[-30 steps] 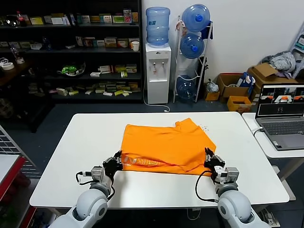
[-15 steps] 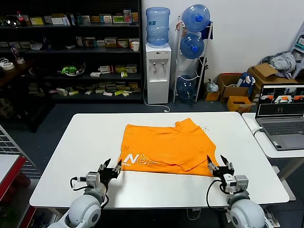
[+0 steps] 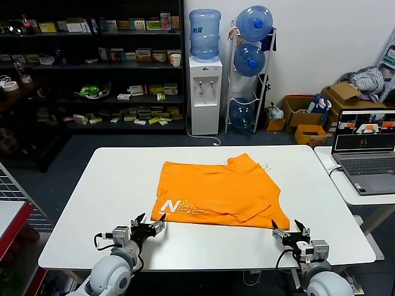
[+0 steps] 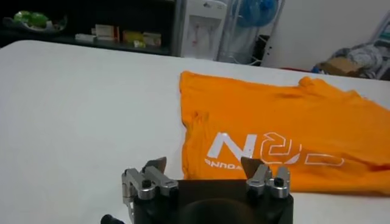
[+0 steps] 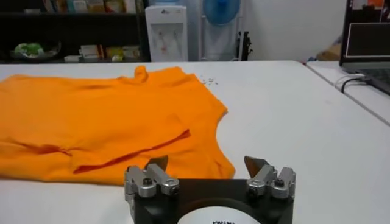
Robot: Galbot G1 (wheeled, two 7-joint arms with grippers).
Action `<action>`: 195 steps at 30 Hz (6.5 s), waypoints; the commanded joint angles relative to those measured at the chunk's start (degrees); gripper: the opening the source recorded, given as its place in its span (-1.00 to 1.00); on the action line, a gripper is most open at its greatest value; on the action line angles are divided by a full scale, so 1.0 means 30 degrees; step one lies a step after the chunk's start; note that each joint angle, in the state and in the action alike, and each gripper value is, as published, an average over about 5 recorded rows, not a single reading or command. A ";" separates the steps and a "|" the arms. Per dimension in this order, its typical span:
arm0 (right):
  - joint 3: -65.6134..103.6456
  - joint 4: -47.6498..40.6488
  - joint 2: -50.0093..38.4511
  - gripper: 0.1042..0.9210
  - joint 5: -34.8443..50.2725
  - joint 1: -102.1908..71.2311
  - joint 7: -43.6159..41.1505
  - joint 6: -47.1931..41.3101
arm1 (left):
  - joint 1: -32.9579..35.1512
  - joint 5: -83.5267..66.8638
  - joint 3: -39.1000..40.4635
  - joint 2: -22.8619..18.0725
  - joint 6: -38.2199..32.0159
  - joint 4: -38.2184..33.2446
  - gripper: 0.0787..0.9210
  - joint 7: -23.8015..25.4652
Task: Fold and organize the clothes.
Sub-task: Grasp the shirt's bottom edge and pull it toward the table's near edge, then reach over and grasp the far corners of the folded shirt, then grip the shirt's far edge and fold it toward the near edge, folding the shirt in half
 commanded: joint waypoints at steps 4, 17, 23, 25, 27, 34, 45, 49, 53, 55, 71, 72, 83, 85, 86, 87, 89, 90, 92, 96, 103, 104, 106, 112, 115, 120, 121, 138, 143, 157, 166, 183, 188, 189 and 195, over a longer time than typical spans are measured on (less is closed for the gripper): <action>-0.0168 -0.0221 0.0044 0.76 0.0228 0.0226 -0.0165 -0.0291 | -0.0595 -0.0273 0.0165 -0.0342 -0.0004 0.0705 0.77 0.0251; -0.0513 -0.0559 0.0164 0.01 0.0680 0.0440 -0.0219 -0.0734 | -0.0594 -0.0052 0.0562 -0.0390 -0.0048 0.0894 0.31 0.0010; -0.0483 -0.0345 0.0124 -0.41 0.0716 0.0292 -0.0173 -0.0684 | -0.0637 0.0109 0.0713 -0.0403 -0.0081 0.0859 -0.10 -0.0075; -0.0473 -0.0264 0.0121 -0.56 0.0701 0.0253 -0.0133 -0.0625 | -0.0619 0.0161 0.0725 -0.0377 -0.0106 0.0820 -0.22 -0.0090; -0.0465 -0.0172 0.0095 -0.71 0.0692 0.0203 -0.0074 -0.0571 | -0.0600 0.0223 0.0728 -0.0351 -0.0146 0.0793 -0.37 -0.0090; -0.0253 0.0469 -0.0317 -0.95 0.0942 -0.0205 0.0166 -0.0408 | -0.0377 0.0345 0.0649 -0.0194 -0.0349 0.0425 -0.84 -0.0352; 0.0797 0.3576 -0.1978 -0.95 0.2410 -0.3324 0.1392 -0.0944 | 0.2121 -0.1431 -0.0819 0.1927 -0.0114 -0.3062 -0.97 -0.1905; 0.1072 0.4869 -0.2258 -0.95 0.2707 -0.4904 0.2023 -0.1577 | 0.3818 -0.2537 -0.1600 0.2578 0.0344 -0.4714 -0.97 -0.2583; 0.1261 0.5696 -0.2319 -0.95 0.2715 -0.6222 0.2584 -0.2054 | 0.5834 -0.2851 -0.2138 0.3006 0.0613 -0.6047 -0.97 -0.3023; 0.1291 0.5979 -0.2317 -0.95 0.2639 -0.6722 0.2783 -0.2184 | 0.6763 -0.2822 -0.2338 0.3174 0.0659 -0.6572 -0.97 -0.3098; 0.2086 0.6800 -0.2490 -0.34 0.2834 -0.6430 0.2829 -0.1843 | 0.7718 -0.3216 -0.3534 0.3239 0.1907 -0.7986 -0.55 -0.2840; 0.2319 0.6931 -0.2592 -0.28 0.3181 -0.6129 0.2762 -0.1760 | 0.7388 -0.3464 -0.3664 0.3297 0.1980 -0.8091 -0.49 -0.2949; 0.0160 0.1353 -0.2215 0.50 0.4004 0.4875 0.0697 -0.0537 | -0.0951 -0.1607 -0.1773 0.0561 0.0107 -0.2171 0.28 0.0104; -0.1033 -0.1170 -0.1471 0.62 0.3748 0.7460 0.0296 -0.0505 | -0.3083 -0.0668 -0.0959 -0.0389 -0.0765 0.0490 0.40 0.1246; -0.1595 -0.2445 -0.1075 0.68 0.3628 0.8609 0.0202 -0.0511 | -0.4177 -0.0389 -0.0548 -0.0789 -0.1116 0.1875 0.48 0.1700; -0.2133 -0.3658 -0.0658 0.71 0.3512 0.9674 0.0101 -0.0523 | -0.5130 -0.0263 -0.0168 -0.1107 -0.1328 0.3122 0.54 0.2056; -0.3219 -0.6114 0.0254 0.75 0.3225 1.1715 -0.0076 -0.0698 | -0.7049 -0.0206 0.0661 -0.1608 -0.1484 0.5515 0.66 0.2598; -0.3610 -0.7040 0.0619 0.75 0.3061 1.2402 -0.0152 -0.0818 | -0.7761 -0.0294 0.1031 -0.1720 -0.1473 0.6280 0.70 0.2760; -0.4282 -0.8491 0.1299 0.76 0.2733 1.3467 -0.0228 -0.1319 | -0.8964 -0.0658 0.1728 -0.1841 -0.1220 0.7654 0.75 0.2929; -0.5062 -1.0027 0.2111 0.76 0.2291 1.4526 -0.0310 -0.2455 | -1.0312 -0.1497 0.2714 -0.1998 -0.0273 0.9529 0.77 0.2903; -0.5762 -1.1603 0.3077 0.76 0.1840 1.5380 -0.0707 -0.3258 | -1.1086 -0.1692 0.3006 -0.2552 0.0641 1.1556 0.77 0.2553; -0.5843 -1.1719 0.3166 0.76 0.1811 1.5457 -0.0733 -0.3357 | -1.1123 -0.1638 0.3045 -0.2545 0.0677 1.1662 0.77 0.2557; -0.6032 -1.1991 0.3292 0.76 0.1733 1.5591 -0.0825 -0.3454 | -1.1142 -0.1586 0.3120 -0.2508 0.0735 1.1751 0.77 0.2570; -0.6307 -1.2803 0.3538 0.76 0.1532 1.5740 -0.1250 -0.3686 | -1.0821 -0.1530 0.3130 -0.2397 0.0805 1.1478 0.77 0.2478; -0.6362 -1.2963 0.3668 0.76 0.1334 1.5639 -0.1445 -0.3612 | -1.0599 -0.1466 0.3117 -0.2292 0.0819 1.1315 0.77 0.2445; -0.6515 -1.3019 0.3804 0.76 0.1154 1.5539 -0.1600 -0.3493 | -1.0405 -0.1286 0.3140 -0.2149 0.0861 1.1146 0.77 0.2345; -0.6552 -1.2994 0.3817 0.76 0.1155 1.5530 -0.1612 -0.3504 | -1.0366 -0.1279 0.3138 -0.2116 0.0896 1.1066 0.77 0.2292; -0.6917 -1.2867 0.3945 0.40 0.1350 1.5421 -0.1475 -0.3991 | -0.9908 -0.1684 0.3854 -0.1272 0.1747 0.9298 0.61 0.1683; -0.6988 -1.2674 0.3863 0.04 0.1563 1.5312 -0.1445 -0.4114 | -0.9920 -0.1627 0.3911 -0.1366 0.1691 0.9239 0.26 0.1674; -0.7011 -1.2013 0.3721 -0.88 0.1988 1.4972 -0.1309 -0.3311 | -0.9902 -0.1523 0.3988 -0.1402 0.1237 0.9160 -0.68 0.1681; -0.6579 -0.9319 0.2732 -0.95 0.3209 1.3570 -0.0872 -0.2194 | -0.8826 -0.1134 0.2980 -0.1138 0.0345 0.7451 -0.96 0.1803; -0.3811 -0.0777 -0.1419 -0.95 0.4757 0.6974 0.0159 -0.2729 | -0.3826 -0.0621 0.0641 0.0334 0.0345 0.1321 -0.96 0.0830; -0.3094 0.0834 -0.2022 -0.95 0.4793 0.5289 0.0458 -0.2950 | -0.2469 -0.0619 0.0510 0.0834 0.0369 -0.0230 -0.96 0.0612; -0.2939 0.1135 -0.2117 -0.95 0.4792 0.4937 0.0520 -0.3008 | -0.2198 -0.0614 0.0481 0.0942 0.0376 -0.0505 -0.96 0.0552; -0.2058 0.2414 -0.2572 -0.95 0.4768 0.3188 0.0734 -0.3125 | -0.0927 -0.0579 0.0353 0.1516 0.0384 -0.1714 -0.96 0.0316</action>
